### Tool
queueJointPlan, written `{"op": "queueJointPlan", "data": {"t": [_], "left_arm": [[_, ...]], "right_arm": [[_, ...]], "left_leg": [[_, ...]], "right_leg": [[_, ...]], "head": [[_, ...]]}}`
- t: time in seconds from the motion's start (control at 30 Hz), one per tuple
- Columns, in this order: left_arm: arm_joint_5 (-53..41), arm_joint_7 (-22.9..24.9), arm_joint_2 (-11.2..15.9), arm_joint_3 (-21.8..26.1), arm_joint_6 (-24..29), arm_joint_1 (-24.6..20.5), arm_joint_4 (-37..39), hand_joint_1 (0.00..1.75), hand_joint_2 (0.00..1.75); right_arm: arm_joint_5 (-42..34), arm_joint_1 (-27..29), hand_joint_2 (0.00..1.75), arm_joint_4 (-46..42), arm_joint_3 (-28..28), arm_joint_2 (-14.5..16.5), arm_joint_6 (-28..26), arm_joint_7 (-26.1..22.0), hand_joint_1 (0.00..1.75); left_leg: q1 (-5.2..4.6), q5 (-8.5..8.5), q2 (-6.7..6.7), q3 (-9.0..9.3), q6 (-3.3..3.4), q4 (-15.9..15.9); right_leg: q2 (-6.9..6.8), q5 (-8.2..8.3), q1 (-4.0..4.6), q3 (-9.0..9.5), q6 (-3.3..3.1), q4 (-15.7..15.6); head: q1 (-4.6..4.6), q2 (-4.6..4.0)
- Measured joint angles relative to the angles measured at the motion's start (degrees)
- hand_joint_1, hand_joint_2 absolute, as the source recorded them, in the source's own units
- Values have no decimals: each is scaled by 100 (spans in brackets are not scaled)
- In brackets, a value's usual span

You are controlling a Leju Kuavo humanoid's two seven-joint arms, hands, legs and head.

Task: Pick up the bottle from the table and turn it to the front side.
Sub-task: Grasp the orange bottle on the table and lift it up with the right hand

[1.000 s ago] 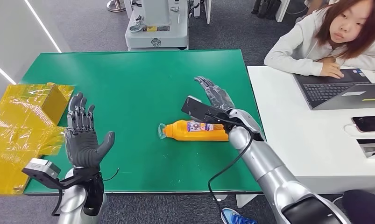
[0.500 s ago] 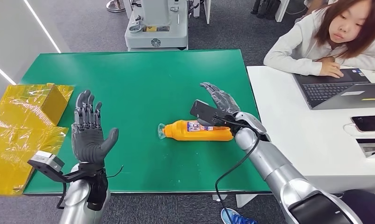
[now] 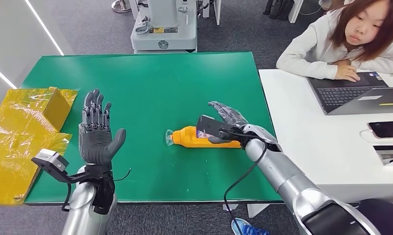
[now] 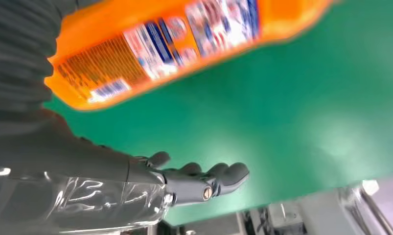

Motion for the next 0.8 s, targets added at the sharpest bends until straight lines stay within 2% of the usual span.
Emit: {"op": "queueJointPlan", "data": {"t": [0.57,0.8], "left_arm": [[73,69,-14,0,-6,-81,255,0,175],[178,152,-15,0,-33,-63,261,0,175]], "right_arm": [[310,-407,175,858,776,-7,846,333,0],[372,-606,175,1053,1023,-7,1008,497,0]], "left_leg": [[0,0,0,0,0,0],[0,0,-1,0,0,0]], "right_leg": [[0,0,0,1,0,0],[-1,1,0,1,0,1]], "head": [[-1,0],[0,0]]}}
